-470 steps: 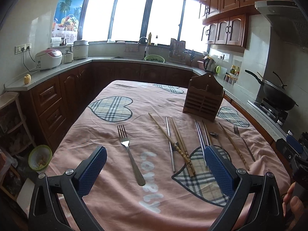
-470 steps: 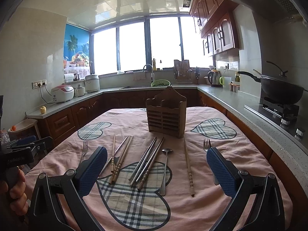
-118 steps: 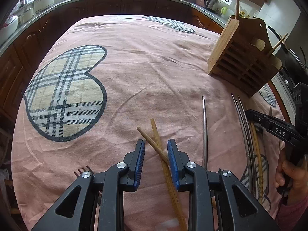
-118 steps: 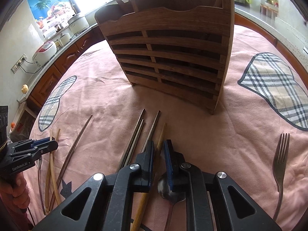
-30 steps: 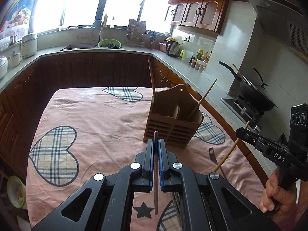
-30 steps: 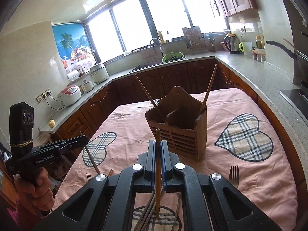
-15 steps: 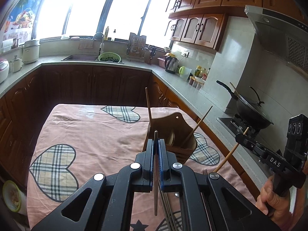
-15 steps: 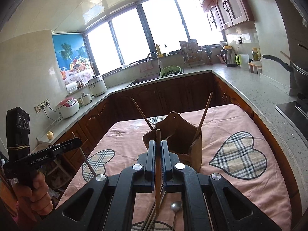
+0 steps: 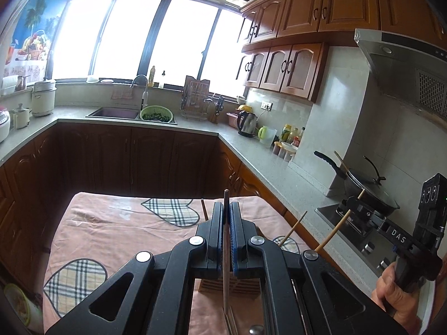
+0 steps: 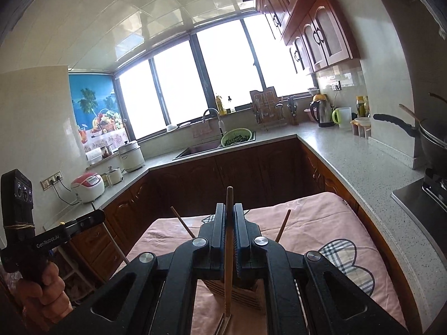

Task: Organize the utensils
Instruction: 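Carry both held chopsticks to the wooden holder and lower them in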

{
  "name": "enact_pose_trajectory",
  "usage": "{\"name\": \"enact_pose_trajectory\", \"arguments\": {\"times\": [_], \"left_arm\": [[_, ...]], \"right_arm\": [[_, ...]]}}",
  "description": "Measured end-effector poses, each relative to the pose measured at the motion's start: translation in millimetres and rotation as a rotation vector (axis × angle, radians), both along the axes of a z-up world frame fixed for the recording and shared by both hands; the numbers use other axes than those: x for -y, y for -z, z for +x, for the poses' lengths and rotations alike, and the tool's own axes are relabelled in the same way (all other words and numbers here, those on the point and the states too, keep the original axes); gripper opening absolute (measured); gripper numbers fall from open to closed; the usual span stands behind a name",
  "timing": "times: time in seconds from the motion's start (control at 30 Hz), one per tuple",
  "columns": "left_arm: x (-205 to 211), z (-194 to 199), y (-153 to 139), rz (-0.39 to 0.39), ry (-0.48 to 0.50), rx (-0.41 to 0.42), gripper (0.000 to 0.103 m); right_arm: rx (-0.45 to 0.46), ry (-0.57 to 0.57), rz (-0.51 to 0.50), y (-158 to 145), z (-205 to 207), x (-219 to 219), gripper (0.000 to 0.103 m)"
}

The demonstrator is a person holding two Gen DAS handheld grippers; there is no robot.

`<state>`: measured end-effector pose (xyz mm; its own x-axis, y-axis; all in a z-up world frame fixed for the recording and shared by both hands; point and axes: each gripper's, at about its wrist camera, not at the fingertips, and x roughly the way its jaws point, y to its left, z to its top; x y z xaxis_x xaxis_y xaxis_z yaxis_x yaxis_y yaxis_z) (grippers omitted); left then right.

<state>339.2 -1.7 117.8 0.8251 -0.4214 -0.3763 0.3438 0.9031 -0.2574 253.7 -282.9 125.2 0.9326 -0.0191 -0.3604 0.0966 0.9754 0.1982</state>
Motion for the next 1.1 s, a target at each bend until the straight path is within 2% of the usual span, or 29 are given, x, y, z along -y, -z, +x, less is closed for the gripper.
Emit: {"name": "enact_pose_trajectory", "arguments": {"times": [0.2, 0.33, 0.57, 0.77, 0.93, 1.1], "left_arm": [[18.0, 37.5, -0.3, -0.011, -0.020, 0.031, 0.003], [33.5, 62.5, 12.4, -0.007, -0.047, 0.047, 0.003], [64.7, 103.8, 66.3, 0.015, -0.086, -0.010, 0.003], [88.3, 132.8, 99.2, 0.035, -0.085, -0.065, 0.003], [98.2, 152.8, 115.3, 0.052, -0.087, -0.109, 0.003], [96.5, 157.2, 114.3, 0.050, -0.091, -0.107, 0.004]], "right_arm": [[0.049, 0.034, -0.008, -13.9, 22.4, 11.3, 0.005], [0.058, 0.052, -0.026, -10.6, 39.2, 15.5, 0.005], [0.037, 0.067, -0.024, 27.5, 56.9, 19.8, 0.005], [0.008, 0.083, -0.012, 69.0, 58.7, 22.6, 0.005], [-0.023, 0.097, 0.018, 92.0, 57.8, 28.5, 0.005], [-0.024, 0.102, 0.029, 90.7, 57.8, 34.2, 0.005]]}}
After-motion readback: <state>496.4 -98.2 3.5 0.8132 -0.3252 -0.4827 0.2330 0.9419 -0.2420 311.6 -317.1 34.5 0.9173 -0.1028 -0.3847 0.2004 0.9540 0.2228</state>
